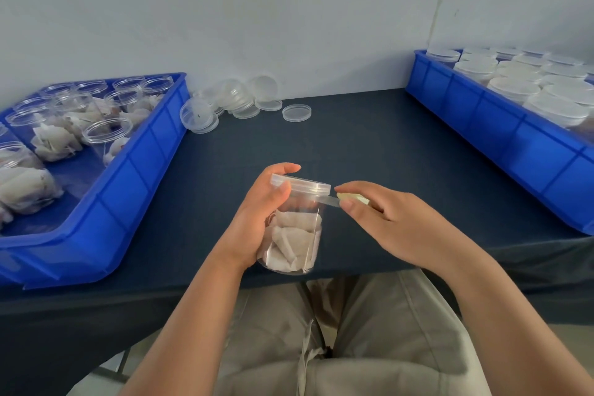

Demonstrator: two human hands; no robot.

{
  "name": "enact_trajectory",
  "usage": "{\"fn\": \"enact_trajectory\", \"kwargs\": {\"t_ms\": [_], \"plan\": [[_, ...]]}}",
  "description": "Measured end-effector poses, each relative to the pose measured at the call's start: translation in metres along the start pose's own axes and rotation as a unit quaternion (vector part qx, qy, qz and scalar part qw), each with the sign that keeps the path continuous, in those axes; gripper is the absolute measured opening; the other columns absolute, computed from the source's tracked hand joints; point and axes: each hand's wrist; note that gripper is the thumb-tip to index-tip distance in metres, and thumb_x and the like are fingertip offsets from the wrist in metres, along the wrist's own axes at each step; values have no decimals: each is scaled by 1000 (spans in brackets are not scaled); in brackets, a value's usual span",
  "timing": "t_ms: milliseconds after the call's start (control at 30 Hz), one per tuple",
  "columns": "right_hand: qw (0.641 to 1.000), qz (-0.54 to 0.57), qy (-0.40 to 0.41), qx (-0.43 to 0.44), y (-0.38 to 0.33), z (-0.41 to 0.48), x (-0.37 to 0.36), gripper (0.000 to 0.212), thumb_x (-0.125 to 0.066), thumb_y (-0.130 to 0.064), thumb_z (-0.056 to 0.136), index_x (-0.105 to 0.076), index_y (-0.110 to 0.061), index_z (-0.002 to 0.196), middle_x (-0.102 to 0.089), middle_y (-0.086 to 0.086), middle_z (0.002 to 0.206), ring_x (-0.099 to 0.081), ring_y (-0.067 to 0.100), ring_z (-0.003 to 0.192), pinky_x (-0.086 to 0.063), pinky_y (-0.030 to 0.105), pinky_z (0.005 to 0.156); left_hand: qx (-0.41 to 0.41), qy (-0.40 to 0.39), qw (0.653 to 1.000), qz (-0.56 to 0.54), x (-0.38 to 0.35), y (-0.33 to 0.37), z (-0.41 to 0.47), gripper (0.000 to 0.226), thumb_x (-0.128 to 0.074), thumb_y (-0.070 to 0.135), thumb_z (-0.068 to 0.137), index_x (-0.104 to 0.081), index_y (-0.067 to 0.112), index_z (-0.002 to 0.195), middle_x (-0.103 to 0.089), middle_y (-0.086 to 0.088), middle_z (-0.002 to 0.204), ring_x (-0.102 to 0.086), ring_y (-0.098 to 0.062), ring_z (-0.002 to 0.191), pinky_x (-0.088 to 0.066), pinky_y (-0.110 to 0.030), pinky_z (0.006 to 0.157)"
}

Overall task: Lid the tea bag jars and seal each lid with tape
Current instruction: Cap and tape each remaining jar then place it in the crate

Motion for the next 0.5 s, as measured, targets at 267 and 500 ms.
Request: {"fn": "enact_trajectory", "kwargs": {"t_ms": [267, 500], "plan": [[1000, -8, 1, -1, -1, 1, 2, 53, -27, -90, 91, -47, -67, 135, -67, -33, 100, -63, -7, 88, -52, 26, 75, 4, -45, 999, -11, 13, -12, 8, 73, -71, 61, 95, -47, 31, 158, -66, -17, 136, -70, -35, 118, -57, -42, 93], [1000, -20, 9, 4, -1, 3, -3, 47, -29, -85, 96, -46, -65, 135, -67, -34, 97, -65, -4, 88, -54, 29, 74, 28, -60, 997, -38, 10, -9, 7, 77, -75, 61, 90, -54, 21, 153, -66, -19, 134, -67, -34, 117, -56, -43, 96]]}}
Point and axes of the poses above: each hand's wrist, its own z-axis towards the middle knuckle, its own x-axis out of the back of the hand, y = z × x
